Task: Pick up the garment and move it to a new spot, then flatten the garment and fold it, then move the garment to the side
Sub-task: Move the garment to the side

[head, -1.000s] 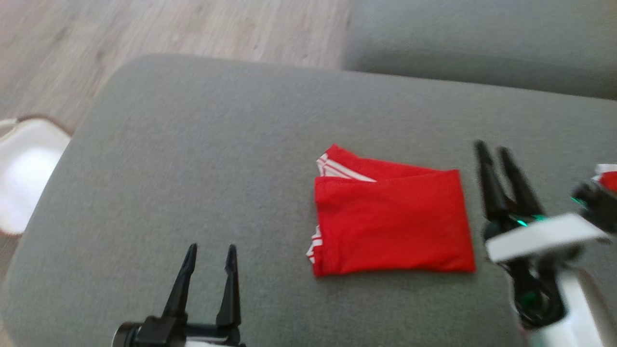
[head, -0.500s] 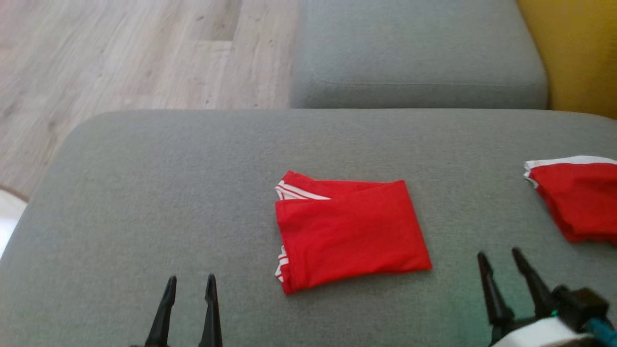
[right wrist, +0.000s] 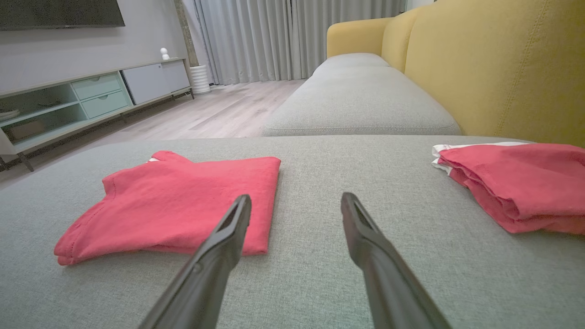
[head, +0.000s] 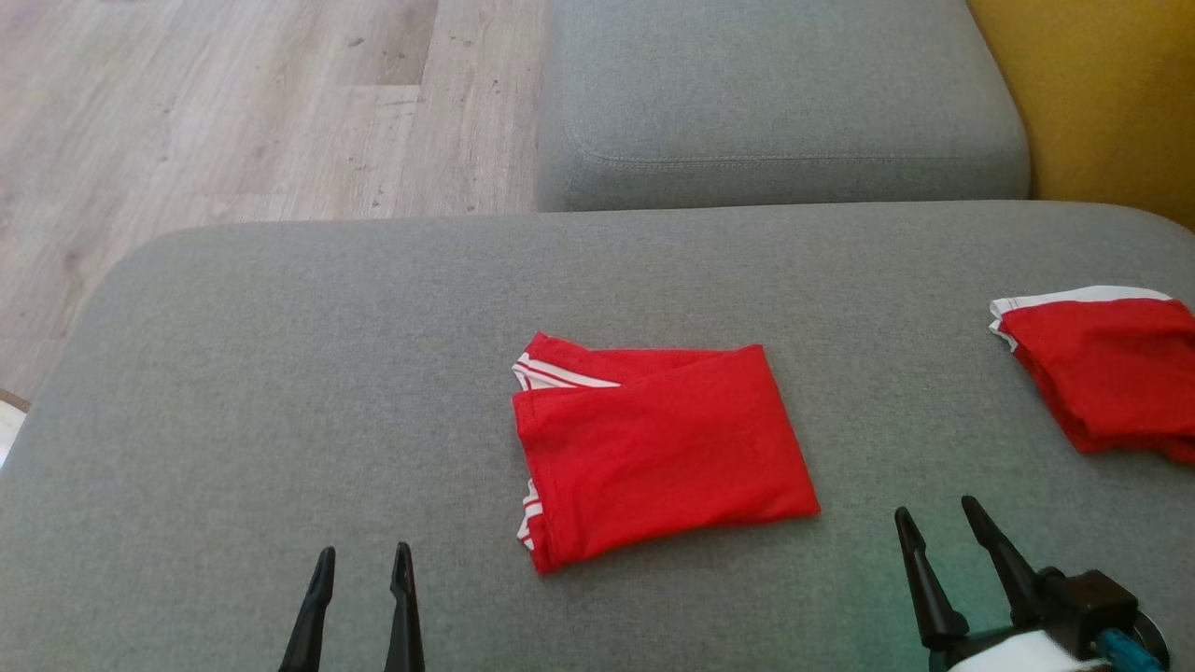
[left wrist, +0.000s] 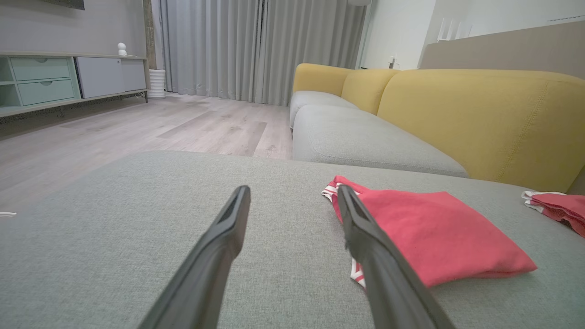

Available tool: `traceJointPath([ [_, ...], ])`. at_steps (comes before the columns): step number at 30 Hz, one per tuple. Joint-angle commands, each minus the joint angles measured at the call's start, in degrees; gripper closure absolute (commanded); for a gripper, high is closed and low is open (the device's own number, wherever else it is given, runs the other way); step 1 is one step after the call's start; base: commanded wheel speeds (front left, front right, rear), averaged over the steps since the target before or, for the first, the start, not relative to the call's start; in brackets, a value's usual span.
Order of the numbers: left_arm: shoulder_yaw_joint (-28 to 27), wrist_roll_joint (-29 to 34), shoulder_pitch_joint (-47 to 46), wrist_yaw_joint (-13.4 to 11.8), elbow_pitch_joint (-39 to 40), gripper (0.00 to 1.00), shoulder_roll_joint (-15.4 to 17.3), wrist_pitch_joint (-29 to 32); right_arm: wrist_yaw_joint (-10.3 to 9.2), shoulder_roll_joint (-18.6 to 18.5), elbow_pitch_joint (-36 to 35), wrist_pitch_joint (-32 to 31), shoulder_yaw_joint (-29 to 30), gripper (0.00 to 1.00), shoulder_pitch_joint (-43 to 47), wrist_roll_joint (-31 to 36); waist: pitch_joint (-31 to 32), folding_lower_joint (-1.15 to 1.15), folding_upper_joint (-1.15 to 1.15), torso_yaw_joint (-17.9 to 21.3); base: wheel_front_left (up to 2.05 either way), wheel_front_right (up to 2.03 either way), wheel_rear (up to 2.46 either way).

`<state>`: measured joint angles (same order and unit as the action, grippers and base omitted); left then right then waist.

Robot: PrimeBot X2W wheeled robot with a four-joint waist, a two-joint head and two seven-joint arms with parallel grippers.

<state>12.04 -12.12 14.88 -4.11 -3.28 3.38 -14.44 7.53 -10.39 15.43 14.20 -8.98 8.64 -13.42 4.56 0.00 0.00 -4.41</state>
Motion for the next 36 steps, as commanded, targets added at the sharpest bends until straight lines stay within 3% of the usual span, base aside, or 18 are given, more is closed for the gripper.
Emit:
traceJointPath([
  [1, -2.03, -0.1, -1.78, -0.34, 2.0, 0.0, -0.5, -0.56, -0.04, -0.65, -1.95, 0.78, -0.94, 0.0, -2.57, 0.7, -0.02, 0.0, 0.0, 0.1, 0.0, 0.0, 0.0],
  [26, -0.57, 0.29, -3.06, -0.68, 1.99, 0.0, -0.5, -0.56, -0.04, -0.13, -1.76, 0.8, 0.47, 0.0, -3.46, 2.46, -3.26, 0.0, 0.0, -1.73, 0.0, 0.0, 0.0],
  [36, 2.1, 0.24, -5.62, -1.4, 1.85, 0.0, -0.5, -0.56, -0.04, -1.72, 4.63, -2.27, -1.32, 0.0, -11.61, 1.16, -8.76, 0.0, 0.0, -3.05, 0.0, 0.0, 0.0],
])
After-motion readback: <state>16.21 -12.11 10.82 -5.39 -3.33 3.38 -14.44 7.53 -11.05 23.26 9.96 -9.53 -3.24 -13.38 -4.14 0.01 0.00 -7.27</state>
